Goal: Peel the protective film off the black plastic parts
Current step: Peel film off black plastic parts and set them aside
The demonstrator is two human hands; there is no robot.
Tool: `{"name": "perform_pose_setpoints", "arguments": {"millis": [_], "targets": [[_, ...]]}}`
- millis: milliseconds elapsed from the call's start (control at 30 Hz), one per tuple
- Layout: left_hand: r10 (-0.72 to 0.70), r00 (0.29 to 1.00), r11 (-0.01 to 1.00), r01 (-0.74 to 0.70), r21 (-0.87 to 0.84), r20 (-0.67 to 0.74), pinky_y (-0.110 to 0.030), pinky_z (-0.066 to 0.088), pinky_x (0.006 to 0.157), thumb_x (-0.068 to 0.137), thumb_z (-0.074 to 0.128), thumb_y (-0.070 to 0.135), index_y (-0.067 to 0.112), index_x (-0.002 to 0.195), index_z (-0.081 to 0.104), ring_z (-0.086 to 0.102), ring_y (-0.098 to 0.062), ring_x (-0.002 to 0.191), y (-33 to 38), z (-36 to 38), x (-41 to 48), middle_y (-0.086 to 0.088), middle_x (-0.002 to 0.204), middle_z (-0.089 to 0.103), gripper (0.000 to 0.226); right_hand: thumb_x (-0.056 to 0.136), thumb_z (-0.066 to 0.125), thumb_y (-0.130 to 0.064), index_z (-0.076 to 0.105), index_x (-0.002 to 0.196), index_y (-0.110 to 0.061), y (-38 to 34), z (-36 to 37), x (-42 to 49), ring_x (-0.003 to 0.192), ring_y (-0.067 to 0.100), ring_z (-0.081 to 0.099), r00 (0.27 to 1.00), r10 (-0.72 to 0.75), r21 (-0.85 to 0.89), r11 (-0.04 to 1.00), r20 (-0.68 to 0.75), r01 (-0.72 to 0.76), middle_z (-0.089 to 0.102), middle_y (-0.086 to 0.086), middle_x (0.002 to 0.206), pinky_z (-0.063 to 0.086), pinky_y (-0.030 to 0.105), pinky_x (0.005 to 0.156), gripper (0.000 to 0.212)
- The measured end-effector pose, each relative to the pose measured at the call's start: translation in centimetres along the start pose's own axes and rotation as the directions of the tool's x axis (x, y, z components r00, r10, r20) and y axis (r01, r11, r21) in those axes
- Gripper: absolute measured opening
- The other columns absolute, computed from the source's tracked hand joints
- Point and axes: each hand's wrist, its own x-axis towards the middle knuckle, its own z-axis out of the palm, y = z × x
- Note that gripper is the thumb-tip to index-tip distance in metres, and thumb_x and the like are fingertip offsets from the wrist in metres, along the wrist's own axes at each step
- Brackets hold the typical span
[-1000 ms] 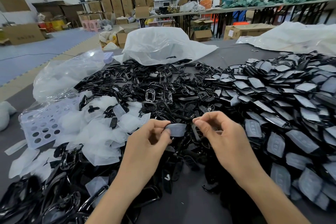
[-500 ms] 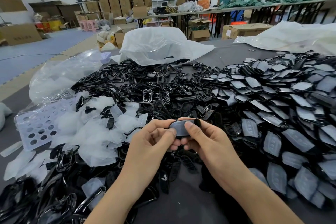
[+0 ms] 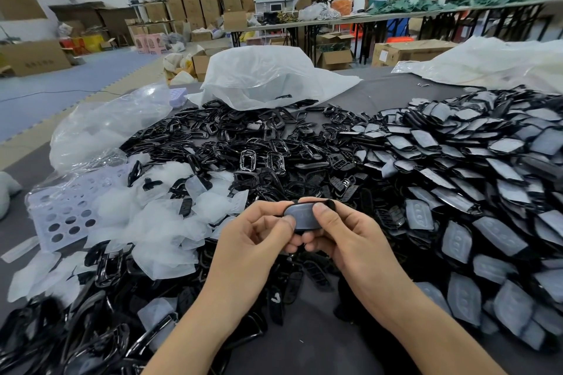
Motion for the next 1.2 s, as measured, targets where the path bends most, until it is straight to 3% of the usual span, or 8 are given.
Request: {"name": "perform_pose_setpoints", "arguments": {"millis": [133,433,533,667,800,1000,1200], "targets": [[0.005,1.000,1.000,-0.005,-0.003,0.001,-0.024,0.058,0.073,0.093,0.065,0.008,0.022,0.092,0.074,0.069,-0.019,0.071,-0.1,0.2,0.0,-0.009,0.075,0.073,0.016,0.095,0.054,-0.027,0.078,0.104,-0.020,0.0,0.1,0.1,0.072,0.011,0.066,1.000,0.010,0.004,1.000,-0.016,-0.010,0.076,0.009,0.093,0.054,0.021,0.068,0.027],[0.039,0.999,0.999,-0.039,0.038,0.006,-0.017,0.054,0.067,0.092,0.065,0.004,0.017,0.094,0.074,0.069,-0.015,0.067,-0.3,0.5,-0.2,-0.007,0.072,0.073,0.016,0.097,0.062,-0.012,0.079,0.092,-0.021,0.0,-0.1,0.2,0.065,0.012,0.064,0.996,0.086,0.062,0.995,-0.024,-0.084,0.073,0.007,0.083,0.056,0.023,0.063,0.020],[0.052,0.999,0.997,-0.052,0.048,0.002,-0.017,0.054,0.066,0.092,0.066,0.003,0.019,0.093,0.075,0.069,-0.014,0.067,-0.4,0.6,-0.2,-0.006,0.072,0.073,0.018,0.083,0.070,-0.018,0.080,0.085,-0.021,-0.1,0.0,0.3,0.061,0.012,0.064,0.993,0.120,0.115,0.986,-0.007,-0.118,0.072,0.007,0.078,0.056,0.023,0.061,0.010],[0.085,0.996,0.991,-0.086,0.105,0.010,-0.019,0.055,0.068,0.090,0.069,0.010,0.029,0.093,0.077,0.069,-0.012,0.067,-0.6,0.7,-0.3,-0.006,0.072,0.073,0.020,0.071,0.074,-0.019,0.069,0.091,-0.010,-0.1,0.1,0.3,0.057,0.016,0.064,0.988,0.152,0.154,0.977,-0.008,-0.149,0.070,0.011,0.074,0.055,0.026,0.055,0.023],[0.107,0.994,0.981,-0.108,0.161,0.015,-0.022,0.055,0.071,0.091,0.069,0.011,0.031,0.096,0.077,0.069,-0.012,0.068,-1.1,0.8,-0.4,-0.003,0.073,0.072,0.022,0.075,0.075,-0.013,0.063,0.091,-0.008,-0.3,-0.1,0.3,0.057,0.018,0.066,0.985,0.172,0.119,0.979,-0.025,-0.168,0.069,0.013,0.072,0.055,0.026,0.053,0.020],[0.225,0.969,0.899,-0.247,0.361,0.101,-0.011,0.047,0.080,0.098,0.058,0.015,0.042,0.116,0.069,0.066,-0.005,0.088,-1.3,0.6,-0.5,0.013,0.089,0.066,0.034,0.072,0.086,-0.021,0.072,0.075,-0.026,-0.6,-0.4,0.1,0.063,0.020,0.069,0.994,0.106,-0.009,0.994,-0.015,-0.106,0.070,0.006,0.075,0.056,0.025,0.059,0.016],[0.321,0.935,0.814,-0.354,0.461,0.151,-0.008,0.042,0.076,0.100,0.051,0.022,0.038,0.125,0.064,0.061,-0.007,0.086,-1.4,0.4,-0.5,0.014,0.087,0.054,0.033,0.069,0.082,-0.027,0.075,0.071,-0.032,-0.6,-0.2,0.1,0.062,0.016,0.068,0.994,0.112,0.001,0.994,0.009,-0.112,0.071,0.004,0.073,0.055,0.023,0.059,0.009]]}}
